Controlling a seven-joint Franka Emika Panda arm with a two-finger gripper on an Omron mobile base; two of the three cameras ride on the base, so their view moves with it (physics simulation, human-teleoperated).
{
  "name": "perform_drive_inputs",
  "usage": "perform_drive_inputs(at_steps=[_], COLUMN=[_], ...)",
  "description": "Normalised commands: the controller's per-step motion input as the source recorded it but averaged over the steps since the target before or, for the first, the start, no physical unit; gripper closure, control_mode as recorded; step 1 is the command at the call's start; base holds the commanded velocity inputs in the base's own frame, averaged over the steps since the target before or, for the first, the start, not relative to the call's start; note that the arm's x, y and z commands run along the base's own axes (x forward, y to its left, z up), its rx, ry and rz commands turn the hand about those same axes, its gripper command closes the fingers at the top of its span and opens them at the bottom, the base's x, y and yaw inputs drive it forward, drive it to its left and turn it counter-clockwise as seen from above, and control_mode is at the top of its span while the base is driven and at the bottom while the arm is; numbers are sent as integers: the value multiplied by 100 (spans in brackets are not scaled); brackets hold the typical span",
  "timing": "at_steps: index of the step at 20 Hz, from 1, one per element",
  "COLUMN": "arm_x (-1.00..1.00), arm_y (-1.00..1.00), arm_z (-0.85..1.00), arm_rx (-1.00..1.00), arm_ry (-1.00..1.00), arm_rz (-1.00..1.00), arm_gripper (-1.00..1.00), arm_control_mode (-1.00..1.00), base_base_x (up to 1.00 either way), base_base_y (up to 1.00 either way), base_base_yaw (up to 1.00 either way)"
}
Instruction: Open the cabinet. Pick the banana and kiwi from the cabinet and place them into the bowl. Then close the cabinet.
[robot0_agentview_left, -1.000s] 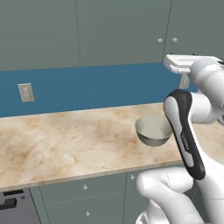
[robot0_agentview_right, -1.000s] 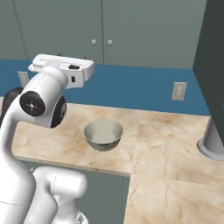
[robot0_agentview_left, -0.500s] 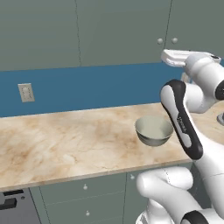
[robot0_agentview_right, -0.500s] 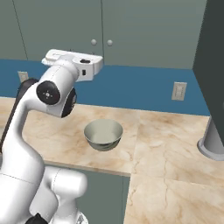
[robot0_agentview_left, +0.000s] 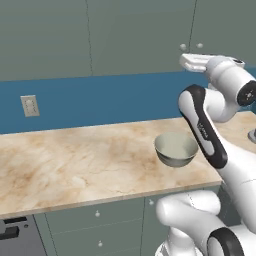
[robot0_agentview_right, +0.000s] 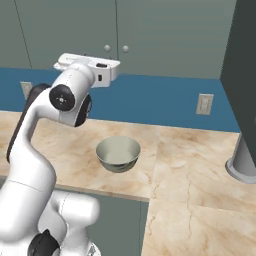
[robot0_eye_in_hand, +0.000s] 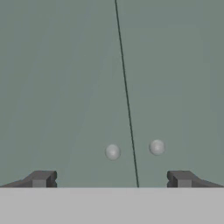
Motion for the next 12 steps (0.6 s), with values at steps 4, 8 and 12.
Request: perform_drive_inputs(at_steps=[4, 8, 12], arm_x=[51, 45, 44], arm_y=[5, 7, 0], arm_z=[0, 0, 0], arm_rx=[0, 0, 0], arm_ry=[0, 0, 0], arm_rz=[0, 0, 0], arm_gripper=[-100, -100, -100], arm_control_mode=[-100, -100, -100], base_base_x=[0, 0, 0], base_base_y=[0, 0, 0], base_base_yaw=[0, 0, 0])
